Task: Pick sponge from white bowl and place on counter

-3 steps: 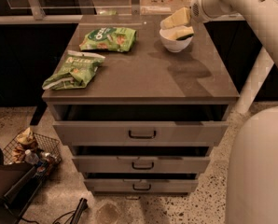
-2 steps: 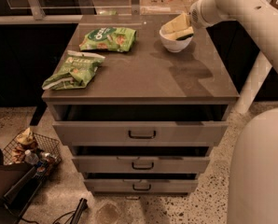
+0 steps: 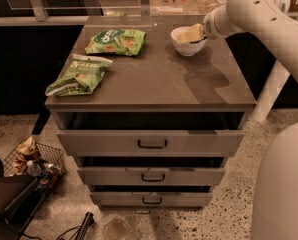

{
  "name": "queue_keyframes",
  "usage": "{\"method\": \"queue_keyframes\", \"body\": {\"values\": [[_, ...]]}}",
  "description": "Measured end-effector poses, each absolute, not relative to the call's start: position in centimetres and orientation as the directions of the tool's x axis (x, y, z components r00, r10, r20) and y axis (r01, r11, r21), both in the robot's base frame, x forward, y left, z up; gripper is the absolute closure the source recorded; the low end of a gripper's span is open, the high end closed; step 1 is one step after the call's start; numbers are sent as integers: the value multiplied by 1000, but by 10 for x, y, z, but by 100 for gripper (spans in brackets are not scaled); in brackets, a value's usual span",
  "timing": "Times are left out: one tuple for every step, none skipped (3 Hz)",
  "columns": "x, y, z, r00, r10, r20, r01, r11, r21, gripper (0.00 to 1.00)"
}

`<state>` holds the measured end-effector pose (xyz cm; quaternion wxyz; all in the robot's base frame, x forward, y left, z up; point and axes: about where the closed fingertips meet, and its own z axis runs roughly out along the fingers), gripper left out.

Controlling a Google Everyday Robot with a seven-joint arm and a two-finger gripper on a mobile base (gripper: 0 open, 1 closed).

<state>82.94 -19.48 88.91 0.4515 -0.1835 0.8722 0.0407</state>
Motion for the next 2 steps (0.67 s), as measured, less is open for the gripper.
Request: {"method": "queue_keyframes", "body": {"values": [[830,-193,885,-529,-284,-800,-359,929,-92,37],[830,-191,882,-531,-285,-798,-362,928,-91,61]]}}
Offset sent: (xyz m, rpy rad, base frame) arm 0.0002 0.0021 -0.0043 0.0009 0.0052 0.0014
